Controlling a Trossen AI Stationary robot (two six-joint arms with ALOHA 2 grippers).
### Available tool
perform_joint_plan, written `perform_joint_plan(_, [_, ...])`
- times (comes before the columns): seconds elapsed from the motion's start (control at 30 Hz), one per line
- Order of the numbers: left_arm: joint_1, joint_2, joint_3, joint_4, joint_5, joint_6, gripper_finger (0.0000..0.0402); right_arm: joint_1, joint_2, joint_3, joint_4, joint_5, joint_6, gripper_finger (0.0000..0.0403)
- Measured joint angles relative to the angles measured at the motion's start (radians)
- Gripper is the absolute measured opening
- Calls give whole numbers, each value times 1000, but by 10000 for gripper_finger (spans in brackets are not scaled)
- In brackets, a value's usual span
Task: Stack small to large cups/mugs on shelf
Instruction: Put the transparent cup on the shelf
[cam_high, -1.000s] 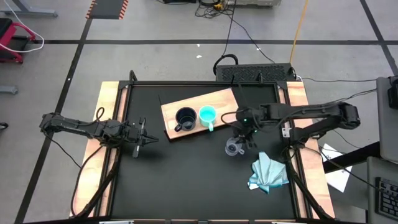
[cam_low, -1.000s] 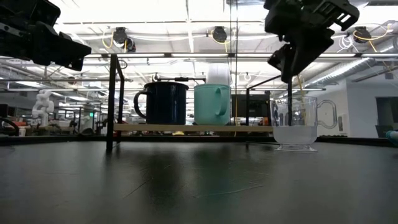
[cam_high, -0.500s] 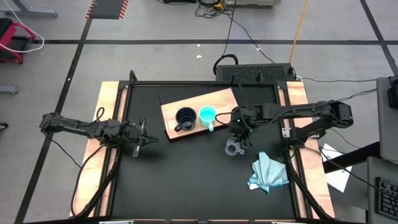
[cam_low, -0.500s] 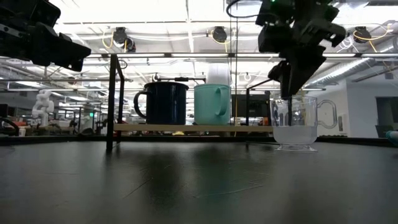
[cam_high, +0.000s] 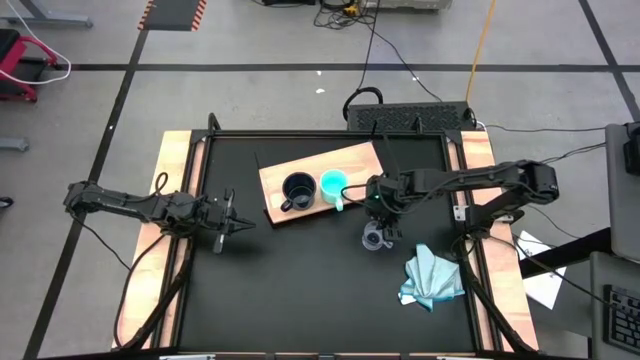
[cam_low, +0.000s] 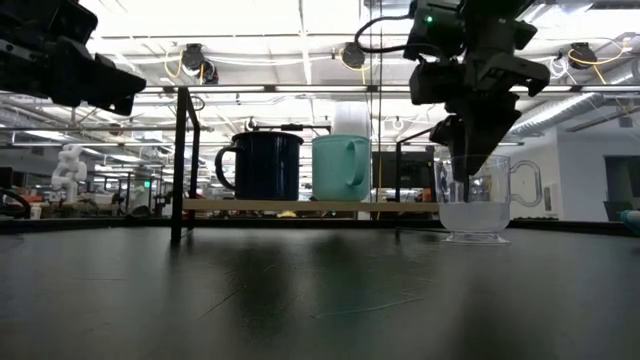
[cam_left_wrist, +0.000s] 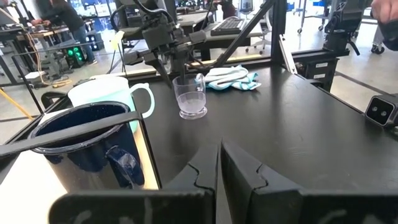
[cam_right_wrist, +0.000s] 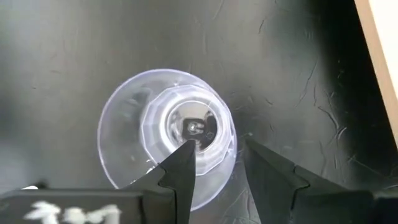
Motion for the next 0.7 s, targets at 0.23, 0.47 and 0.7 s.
perform_joint_plan(0.23, [0, 0, 0, -2, 1, -1, 24, 0, 30, 0, -1, 0, -9, 128])
perform_joint_plan(0.47, [0, 0, 0, -2, 1, -4, 24, 0, 30, 0, -1, 2, -39, 100])
perform_joint_plan(0.7, [0, 0, 0, -3, 2, -4, 24, 0, 30, 0, 15, 3, -54, 12])
